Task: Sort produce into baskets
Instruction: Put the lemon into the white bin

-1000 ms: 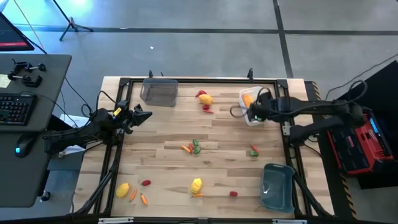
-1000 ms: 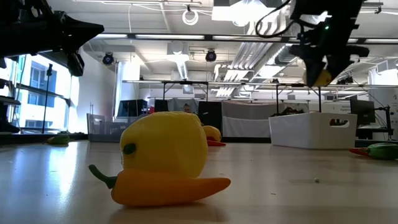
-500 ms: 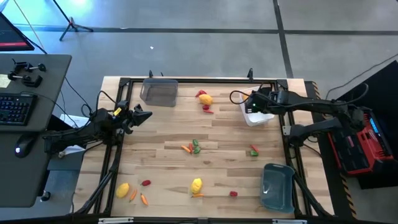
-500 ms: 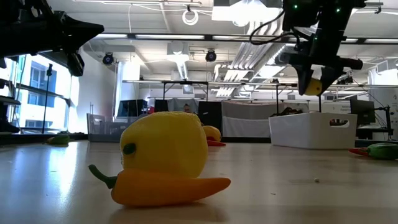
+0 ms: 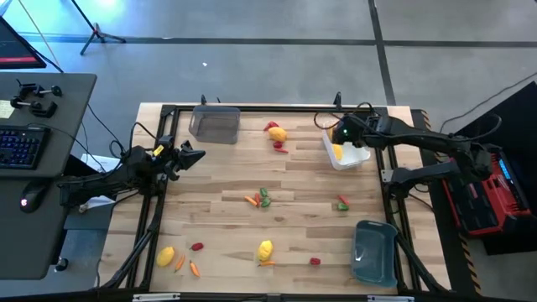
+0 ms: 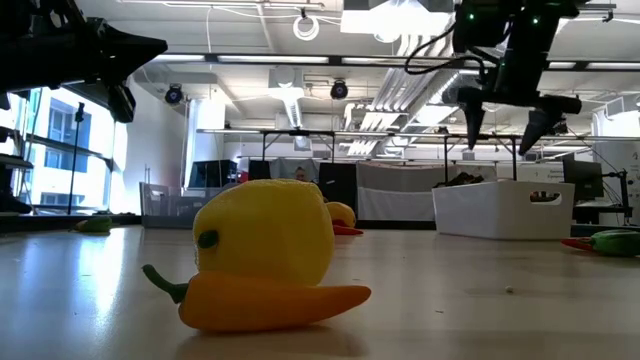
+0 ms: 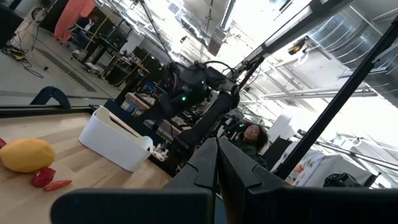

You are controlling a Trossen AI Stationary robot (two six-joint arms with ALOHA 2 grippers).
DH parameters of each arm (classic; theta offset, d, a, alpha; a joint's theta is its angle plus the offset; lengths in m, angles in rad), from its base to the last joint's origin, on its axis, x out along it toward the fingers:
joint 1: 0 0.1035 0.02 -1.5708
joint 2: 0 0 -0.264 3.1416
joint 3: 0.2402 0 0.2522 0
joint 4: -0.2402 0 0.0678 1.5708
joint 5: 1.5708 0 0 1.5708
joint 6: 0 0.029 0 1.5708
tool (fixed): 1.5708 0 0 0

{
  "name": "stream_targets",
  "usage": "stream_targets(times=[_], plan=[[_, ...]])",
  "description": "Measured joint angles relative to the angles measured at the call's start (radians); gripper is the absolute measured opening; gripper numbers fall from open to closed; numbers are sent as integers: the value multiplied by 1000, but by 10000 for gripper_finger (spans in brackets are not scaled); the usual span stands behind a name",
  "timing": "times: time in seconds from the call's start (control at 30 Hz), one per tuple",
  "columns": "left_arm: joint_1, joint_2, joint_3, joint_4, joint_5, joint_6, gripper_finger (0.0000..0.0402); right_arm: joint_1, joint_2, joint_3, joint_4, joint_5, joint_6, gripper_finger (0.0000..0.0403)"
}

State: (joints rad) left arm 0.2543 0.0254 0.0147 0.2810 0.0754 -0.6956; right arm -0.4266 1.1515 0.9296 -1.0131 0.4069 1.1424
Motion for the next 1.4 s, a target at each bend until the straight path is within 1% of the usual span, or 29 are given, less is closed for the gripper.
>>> stream_targets(times=[0.1, 0.2, 0.3, 0.33, 0.37, 0.4, 0.47, 0.5, 0.53, 0.6, 0.67, 0.77, 0.83, 0.93, 1.03, 1.13, 1.2, 1.4], plan=[[0, 0, 0, 0, 0, 0, 1, 32, -3, 17, 70, 4, 28, 398], [0, 0, 0, 0, 0, 0, 1, 86, -2, 19, 194, 9, 33, 399], [0, 0, 0, 0, 0, 0, 1, 143, 23, 19, 332, 69, 140, 399], [0, 0, 0, 0, 0, 0, 1, 158, 39, 19, 379, 78, 165, 399], [0, 0, 0, 0, 0, 0, 1, 168, 62, 19, 440, 65, 175, 399], [0, 0, 0, 0, 0, 0, 1, 167, 91, 19, 517, 11, 165, 399], [0, 0, 0, 0, 0, 0, 1, 152, 173, 34, 660, -136, 87, 399], [0, 0, 0, 0, 0, 0, 1, 141, 222, 63, 693, -184, 43, 399], [0, 0, 0, 0, 0, 0, 1, 129, 274, 108, 696, -210, -5, 399], [0, 0, 0, 0, 0, 0, 1, 103, 371, 221, 646, -230, -120, 399], [0, 0, 0, 0, 0, 0, 1, 79, 461, 331, 556, -231, -232, 399], [0, 0, 0, 0, 0, 0, 1, 59, 595, 462, 434, -231, -337, 399], [0, 0, 0, 0, 0, 0, 1, 54, 669, 528, 416, -238, -401, 399], [0, 0, 0, 0, 0, 0, 1, 41, 769, 620, 390, -275, -505, 399], [0, 0, 0, 0, 0, 0, 1, 26, 866, 716, 314, -250, -522, 399], [0, 0, 0, 0, 0, 0, 1, 14, 947, 801, 290, -207, -522, 399], [0, 0, 0, 0, 0, 0, 1, 6, 998, 854, 262, -213, -529, 399], [0, 0, 0, 0, 0, 0, 1, -2, 1151, 1045, 76, -223, -541, 399]])
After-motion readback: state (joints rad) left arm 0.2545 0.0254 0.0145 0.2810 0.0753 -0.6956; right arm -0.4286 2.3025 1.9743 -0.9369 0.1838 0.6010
